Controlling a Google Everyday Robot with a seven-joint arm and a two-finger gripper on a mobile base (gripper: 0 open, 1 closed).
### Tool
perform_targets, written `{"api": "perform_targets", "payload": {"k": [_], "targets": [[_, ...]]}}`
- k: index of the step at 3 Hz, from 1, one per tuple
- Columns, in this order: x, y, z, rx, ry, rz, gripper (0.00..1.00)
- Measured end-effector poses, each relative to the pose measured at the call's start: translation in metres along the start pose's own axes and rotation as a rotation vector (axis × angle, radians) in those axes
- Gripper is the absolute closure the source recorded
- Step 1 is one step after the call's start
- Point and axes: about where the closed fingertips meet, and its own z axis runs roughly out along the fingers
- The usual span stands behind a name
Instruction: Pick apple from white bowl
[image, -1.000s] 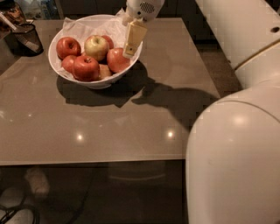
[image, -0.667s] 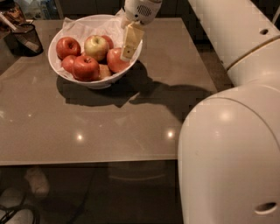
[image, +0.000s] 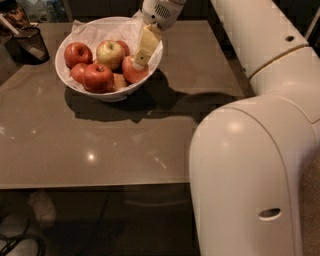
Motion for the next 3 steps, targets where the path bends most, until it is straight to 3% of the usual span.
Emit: {"api": "perform_targets", "payload": {"k": [2,3], "targets": [[-0.0099,-0.0075,0.0024,-0.019,-0.038,0.108,0.21],[-0.0123,-0.0099,0.0089,-0.031,-0.041,0.125,0.22]]}}
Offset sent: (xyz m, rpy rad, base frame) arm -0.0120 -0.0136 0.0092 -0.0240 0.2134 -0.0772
